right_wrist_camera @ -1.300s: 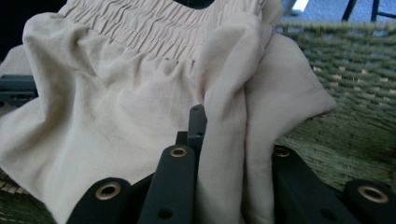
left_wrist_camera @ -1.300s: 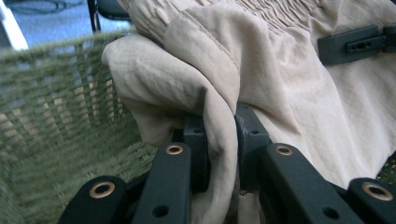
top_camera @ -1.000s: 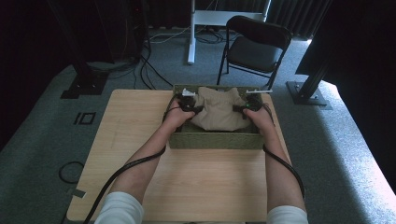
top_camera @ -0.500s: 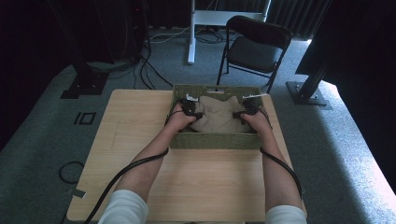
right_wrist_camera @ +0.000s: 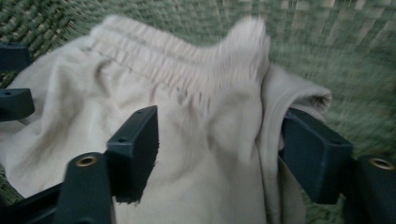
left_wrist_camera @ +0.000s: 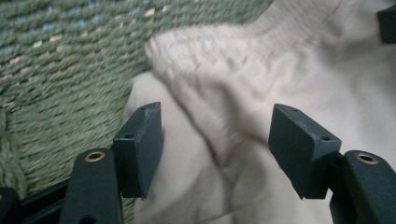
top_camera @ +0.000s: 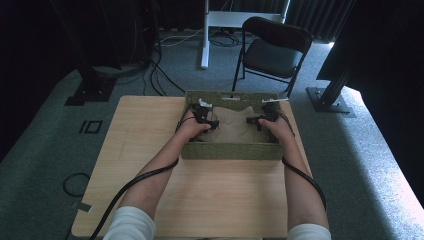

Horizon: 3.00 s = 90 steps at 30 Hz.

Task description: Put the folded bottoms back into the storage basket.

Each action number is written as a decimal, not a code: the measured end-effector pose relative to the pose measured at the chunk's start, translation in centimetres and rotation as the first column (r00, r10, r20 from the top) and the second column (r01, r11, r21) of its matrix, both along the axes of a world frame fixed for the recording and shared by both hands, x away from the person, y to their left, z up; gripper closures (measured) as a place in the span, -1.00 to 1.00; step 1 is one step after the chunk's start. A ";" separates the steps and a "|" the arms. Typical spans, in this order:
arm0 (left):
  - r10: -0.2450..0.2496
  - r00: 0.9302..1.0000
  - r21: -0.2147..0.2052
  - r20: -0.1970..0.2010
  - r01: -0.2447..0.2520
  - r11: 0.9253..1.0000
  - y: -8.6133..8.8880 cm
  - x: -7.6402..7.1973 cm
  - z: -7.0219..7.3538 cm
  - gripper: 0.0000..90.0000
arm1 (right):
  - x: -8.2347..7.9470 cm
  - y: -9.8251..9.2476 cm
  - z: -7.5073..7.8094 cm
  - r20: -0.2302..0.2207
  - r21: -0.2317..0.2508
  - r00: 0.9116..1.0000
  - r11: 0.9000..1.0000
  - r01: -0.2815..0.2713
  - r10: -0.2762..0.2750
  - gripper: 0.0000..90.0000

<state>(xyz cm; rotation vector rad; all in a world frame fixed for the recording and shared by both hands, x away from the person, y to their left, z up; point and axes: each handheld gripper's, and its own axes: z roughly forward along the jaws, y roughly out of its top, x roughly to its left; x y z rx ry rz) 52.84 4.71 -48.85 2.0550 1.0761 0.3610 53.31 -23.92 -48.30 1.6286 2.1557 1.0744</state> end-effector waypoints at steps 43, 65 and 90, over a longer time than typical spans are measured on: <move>-0.163 0.978 -0.081 0.133 0.175 0.981 2.2 -8.6 8.4 -0.61 | -9.2 0.8 7.7 0.343 -0.009 0.908 0.968 -0.252 0.240 -0.73; -0.216 0.963 -0.080 0.161 0.231 0.970 2.9 -14.1 6.8 -0.61 | -14.2 0.1 6.1 0.361 -0.017 0.885 0.950 -0.310 0.295 -0.73; -0.262 0.954 -0.103 0.144 0.278 0.955 4.0 -19.1 4.4 -0.61 | -19.7 -0.9 2.2 0.353 -0.003 0.876 0.937 -0.350 0.328 -0.73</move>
